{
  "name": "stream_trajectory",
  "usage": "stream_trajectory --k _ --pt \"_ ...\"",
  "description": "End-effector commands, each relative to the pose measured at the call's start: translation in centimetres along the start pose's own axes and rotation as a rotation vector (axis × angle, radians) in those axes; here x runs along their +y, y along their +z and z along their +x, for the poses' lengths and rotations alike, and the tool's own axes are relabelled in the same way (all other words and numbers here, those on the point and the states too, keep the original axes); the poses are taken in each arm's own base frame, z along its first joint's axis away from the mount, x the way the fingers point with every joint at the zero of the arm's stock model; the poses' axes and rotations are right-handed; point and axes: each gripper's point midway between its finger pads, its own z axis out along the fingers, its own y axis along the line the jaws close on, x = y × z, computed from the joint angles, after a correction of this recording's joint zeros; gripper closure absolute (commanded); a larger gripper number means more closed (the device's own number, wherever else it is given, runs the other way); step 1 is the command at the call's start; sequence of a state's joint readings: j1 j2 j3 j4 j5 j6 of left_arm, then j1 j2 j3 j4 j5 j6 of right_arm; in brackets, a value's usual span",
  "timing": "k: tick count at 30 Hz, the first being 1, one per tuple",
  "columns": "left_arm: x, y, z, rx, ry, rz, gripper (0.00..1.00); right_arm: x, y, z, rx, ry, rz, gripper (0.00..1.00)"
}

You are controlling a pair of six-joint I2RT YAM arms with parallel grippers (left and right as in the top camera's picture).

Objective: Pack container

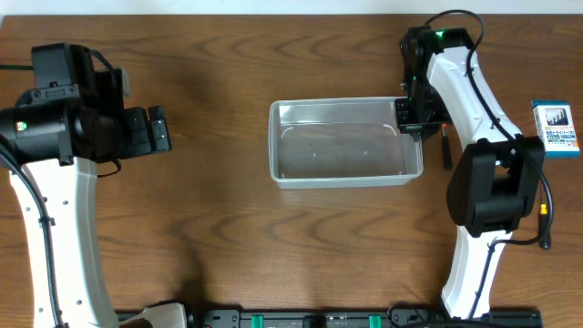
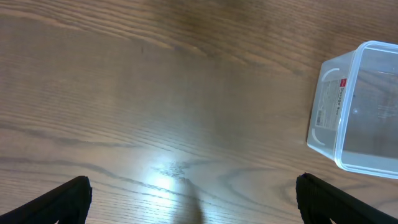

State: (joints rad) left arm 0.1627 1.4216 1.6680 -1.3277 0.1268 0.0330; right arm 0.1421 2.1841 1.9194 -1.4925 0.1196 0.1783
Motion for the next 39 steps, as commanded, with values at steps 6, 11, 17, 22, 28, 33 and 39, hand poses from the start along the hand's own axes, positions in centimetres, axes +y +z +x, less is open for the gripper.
stream_trajectory --k 6,11,17,22,28,33,39 --pt "0.25 -0.36 -0.35 -0.012 -0.007 -0.010 0.02 0.02 -0.16 0.14 -0.014 0.032 -0.003 0.93" --pt "0.24 -0.36 -0.35 -0.012 -0.008 -0.009 0.02 -0.19 -0.16 0.25 -0.010 0.082 0.008 0.92" --pt "0.24 -0.36 -0.34 -0.012 -0.008 -0.009 0.02 -0.23 -0.16 0.31 -0.008 0.098 0.010 0.93" --pt "0.24 -0.36 -0.33 -0.012 -0.008 -0.009 0.02 -0.27 -0.15 0.23 -0.011 0.087 0.009 0.93" --pt "0.24 -0.36 -0.34 -0.012 -0.008 -0.009 0.02 -0.41 -0.13 0.01 -0.018 0.046 0.008 0.91" --pt "0.24 -0.36 -0.34 -0.012 -0.008 -0.009 0.02 -0.61 -0.11 -0.20 -0.025 0.012 0.006 0.90" --pt "0.24 -0.36 -0.36 -0.013 -0.007 -0.009 0.02 -0.84 -0.08 -0.23 -0.024 -0.012 0.009 0.90"
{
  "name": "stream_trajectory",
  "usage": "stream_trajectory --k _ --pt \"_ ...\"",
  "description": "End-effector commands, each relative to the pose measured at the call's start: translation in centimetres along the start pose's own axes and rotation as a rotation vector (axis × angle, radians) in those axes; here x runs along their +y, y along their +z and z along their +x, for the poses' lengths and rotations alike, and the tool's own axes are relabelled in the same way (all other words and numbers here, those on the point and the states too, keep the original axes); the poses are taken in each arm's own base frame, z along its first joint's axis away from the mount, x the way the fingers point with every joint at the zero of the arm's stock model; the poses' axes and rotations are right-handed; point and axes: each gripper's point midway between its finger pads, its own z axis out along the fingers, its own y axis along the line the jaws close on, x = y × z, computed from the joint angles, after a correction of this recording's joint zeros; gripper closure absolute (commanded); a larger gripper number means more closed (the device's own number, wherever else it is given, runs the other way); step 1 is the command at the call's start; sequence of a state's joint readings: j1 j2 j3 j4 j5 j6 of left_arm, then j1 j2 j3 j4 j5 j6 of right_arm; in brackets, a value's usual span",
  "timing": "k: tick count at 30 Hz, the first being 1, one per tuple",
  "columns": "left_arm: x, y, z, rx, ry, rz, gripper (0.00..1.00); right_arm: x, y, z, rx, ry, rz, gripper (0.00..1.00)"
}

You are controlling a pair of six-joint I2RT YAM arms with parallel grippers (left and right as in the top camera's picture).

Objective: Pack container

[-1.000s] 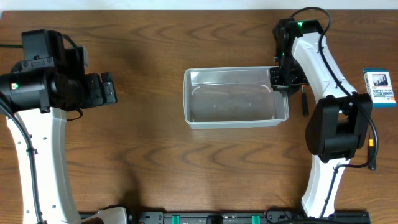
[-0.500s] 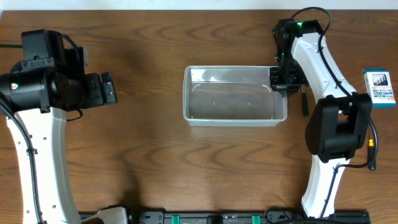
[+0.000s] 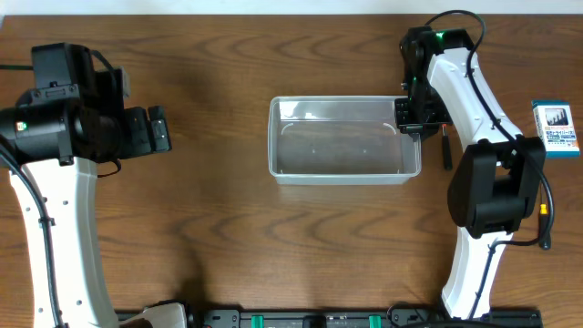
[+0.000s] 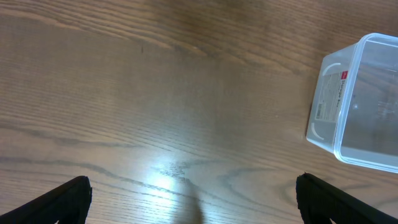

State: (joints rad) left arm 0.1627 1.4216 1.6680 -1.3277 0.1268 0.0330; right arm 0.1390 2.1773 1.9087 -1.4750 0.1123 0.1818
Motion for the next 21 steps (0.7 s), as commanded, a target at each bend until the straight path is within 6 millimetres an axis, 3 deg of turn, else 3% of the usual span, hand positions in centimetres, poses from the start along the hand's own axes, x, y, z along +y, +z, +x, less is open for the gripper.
stream_trajectory --k 1,21 --pt "0.24 -0.36 -0.36 -0.013 -0.007 -0.009 0.02 -0.90 -0.12 -0.07 -0.013 -0.023 0.019 0.90" --pt "0.24 -0.36 -0.36 -0.013 -0.007 -0.010 0.02 -1.11 -0.12 -0.18 -0.018 0.014 0.027 0.91"
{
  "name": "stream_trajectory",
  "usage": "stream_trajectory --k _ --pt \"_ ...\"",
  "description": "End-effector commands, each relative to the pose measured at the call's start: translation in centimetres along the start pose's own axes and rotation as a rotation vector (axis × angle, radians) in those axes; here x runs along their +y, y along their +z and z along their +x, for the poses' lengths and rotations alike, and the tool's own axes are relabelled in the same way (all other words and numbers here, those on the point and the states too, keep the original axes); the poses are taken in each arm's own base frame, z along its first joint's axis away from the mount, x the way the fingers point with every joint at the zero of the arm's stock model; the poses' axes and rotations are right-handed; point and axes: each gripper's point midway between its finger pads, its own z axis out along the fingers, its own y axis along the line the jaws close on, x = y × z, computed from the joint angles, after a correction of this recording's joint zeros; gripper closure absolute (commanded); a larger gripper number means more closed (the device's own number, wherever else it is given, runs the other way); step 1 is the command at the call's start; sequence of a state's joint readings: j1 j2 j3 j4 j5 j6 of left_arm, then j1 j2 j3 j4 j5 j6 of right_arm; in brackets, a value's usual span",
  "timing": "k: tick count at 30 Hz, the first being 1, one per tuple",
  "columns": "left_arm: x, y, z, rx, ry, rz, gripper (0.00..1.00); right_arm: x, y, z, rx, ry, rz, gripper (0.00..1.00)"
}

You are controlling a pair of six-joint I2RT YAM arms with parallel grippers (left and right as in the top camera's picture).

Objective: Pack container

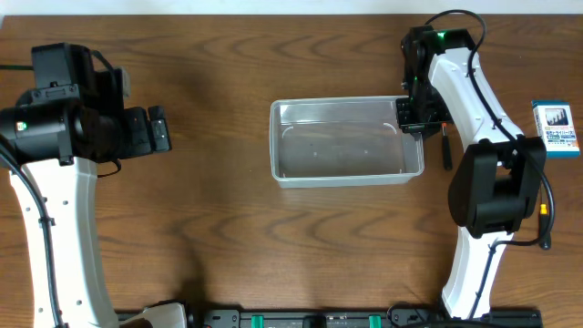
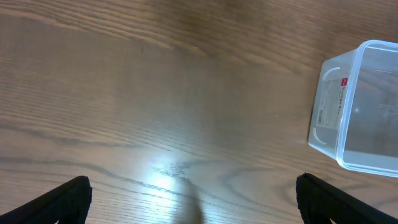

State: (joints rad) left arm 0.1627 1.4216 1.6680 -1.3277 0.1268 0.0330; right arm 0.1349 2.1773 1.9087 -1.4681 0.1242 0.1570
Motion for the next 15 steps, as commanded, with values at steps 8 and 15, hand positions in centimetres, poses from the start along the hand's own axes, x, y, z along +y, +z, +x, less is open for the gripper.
stream_trajectory --k 8,15 --pt "0.25 -0.36 -0.35 -0.012 -0.007 -0.010 0.02 -0.74 -0.13 0.05 -0.009 0.057 0.015 0.91" --pt "0.24 -0.36 -0.35 -0.012 -0.008 -0.009 0.02 -0.72 -0.13 0.00 -0.011 0.080 0.014 0.91"
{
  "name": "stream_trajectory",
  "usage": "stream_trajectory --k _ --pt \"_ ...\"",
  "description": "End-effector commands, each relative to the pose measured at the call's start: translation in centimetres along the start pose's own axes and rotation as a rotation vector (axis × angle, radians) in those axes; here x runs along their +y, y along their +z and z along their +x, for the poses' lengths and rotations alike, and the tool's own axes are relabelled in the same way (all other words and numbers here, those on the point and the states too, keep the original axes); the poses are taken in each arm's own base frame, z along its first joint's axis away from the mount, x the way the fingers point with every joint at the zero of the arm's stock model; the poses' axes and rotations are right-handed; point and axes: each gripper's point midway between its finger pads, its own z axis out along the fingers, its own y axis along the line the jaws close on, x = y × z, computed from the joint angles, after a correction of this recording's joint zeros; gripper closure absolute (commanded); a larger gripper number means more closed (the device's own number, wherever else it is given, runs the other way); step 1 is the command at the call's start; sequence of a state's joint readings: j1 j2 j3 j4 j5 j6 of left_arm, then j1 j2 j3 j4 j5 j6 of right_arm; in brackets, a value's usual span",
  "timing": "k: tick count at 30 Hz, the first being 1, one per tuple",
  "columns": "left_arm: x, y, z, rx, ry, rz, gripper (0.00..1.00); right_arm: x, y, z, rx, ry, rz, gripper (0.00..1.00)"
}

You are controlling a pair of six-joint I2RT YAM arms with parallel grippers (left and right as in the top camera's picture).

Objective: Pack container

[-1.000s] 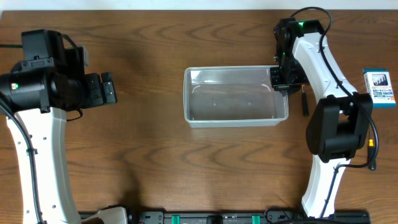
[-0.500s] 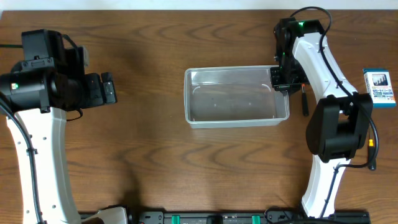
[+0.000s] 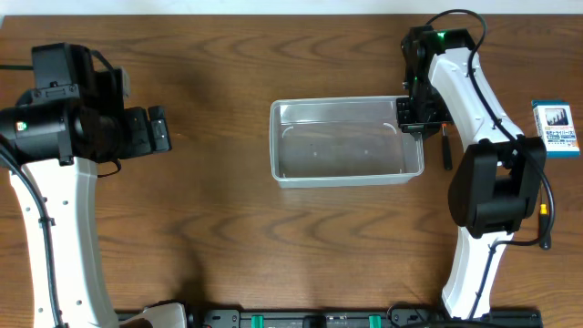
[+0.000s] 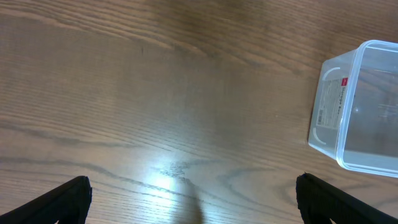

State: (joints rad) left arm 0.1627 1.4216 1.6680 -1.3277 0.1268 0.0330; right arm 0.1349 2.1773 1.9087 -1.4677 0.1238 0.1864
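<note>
A clear, empty plastic container (image 3: 342, 141) sits mid-table; its labelled left end (image 4: 357, 106) shows at the right of the left wrist view. My right gripper (image 3: 410, 117) is at the container's right rim, shut on it. My left gripper (image 3: 159, 129) hovers over bare wood well to the left of the container. Its black fingertips (image 4: 71, 196) stand far apart at the lower corners of the wrist view, open with nothing between them.
A blue and white box (image 3: 555, 129) lies near the right table edge. A thin black stick-like object (image 3: 445, 146) lies beside the right arm, just right of the container. The wooden table (image 3: 228, 228) stretches between the left arm and the container.
At first the container sat mid-table with my right gripper at its right rim. Then it lay shifted slightly left and toward the far side. Half a second ago it was back in its first place, and it stays there now. The left arm has stayed still and open.
</note>
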Motion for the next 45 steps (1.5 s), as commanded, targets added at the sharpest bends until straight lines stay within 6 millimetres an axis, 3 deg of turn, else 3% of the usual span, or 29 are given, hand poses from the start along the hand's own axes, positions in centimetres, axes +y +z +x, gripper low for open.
stream_trajectory --k 1,8,39,42,43,45 --pt "0.24 -0.36 -0.35 -0.012 -0.008 -0.009 0.02 -0.73 -0.13 0.00 -0.011 0.060 0.014 0.91" --pt "0.24 -0.36 -0.35 -0.012 -0.008 -0.009 0.02 -0.72 -0.13 -0.01 -0.012 0.105 0.014 0.93" --pt "0.25 -0.36 -0.35 -0.012 -0.007 -0.010 0.02 -0.76 -0.13 -0.05 -0.012 -0.052 0.015 0.90" --pt "0.24 -0.36 -0.35 -0.012 -0.007 -0.009 0.02 -0.76 -0.13 -0.05 -0.012 -0.050 0.015 0.85" --pt "0.24 -0.36 -0.35 -0.012 -0.007 -0.009 0.02 -0.76 -0.13 -0.05 -0.012 -0.048 0.015 0.76" --pt "0.25 -0.36 -0.35 -0.012 -0.007 -0.010 0.02 -0.76 -0.13 -0.04 -0.012 -0.048 0.015 0.68"
